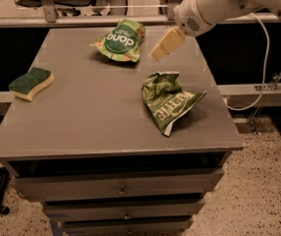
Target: Move green rice chip bag near sponge
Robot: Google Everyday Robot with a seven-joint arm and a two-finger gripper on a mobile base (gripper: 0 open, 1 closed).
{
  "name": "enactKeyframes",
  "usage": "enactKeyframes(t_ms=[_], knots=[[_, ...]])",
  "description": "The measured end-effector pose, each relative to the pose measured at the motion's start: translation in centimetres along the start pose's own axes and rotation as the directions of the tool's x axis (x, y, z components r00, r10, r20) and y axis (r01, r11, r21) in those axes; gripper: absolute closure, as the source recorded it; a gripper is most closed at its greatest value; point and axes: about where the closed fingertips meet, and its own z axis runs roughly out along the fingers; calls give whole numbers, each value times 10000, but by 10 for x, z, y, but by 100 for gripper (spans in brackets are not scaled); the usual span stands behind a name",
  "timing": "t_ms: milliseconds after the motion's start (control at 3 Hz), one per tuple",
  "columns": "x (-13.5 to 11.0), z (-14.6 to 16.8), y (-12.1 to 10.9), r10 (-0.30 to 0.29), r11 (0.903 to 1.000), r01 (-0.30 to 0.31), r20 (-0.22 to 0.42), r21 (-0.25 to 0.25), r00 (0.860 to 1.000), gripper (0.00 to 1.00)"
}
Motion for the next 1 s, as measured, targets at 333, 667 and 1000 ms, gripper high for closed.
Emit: enactKeyframes(t_ms=[333, 667, 1000], knots=[[0, 0, 0, 0, 10000, 0, 0, -1, 10000, 0], [-12, 19, -10, 469, 9983, -483, 428, 323, 9980, 0], [-30, 58, -31, 1757, 9809, -1846, 1266, 620, 9763, 0]])
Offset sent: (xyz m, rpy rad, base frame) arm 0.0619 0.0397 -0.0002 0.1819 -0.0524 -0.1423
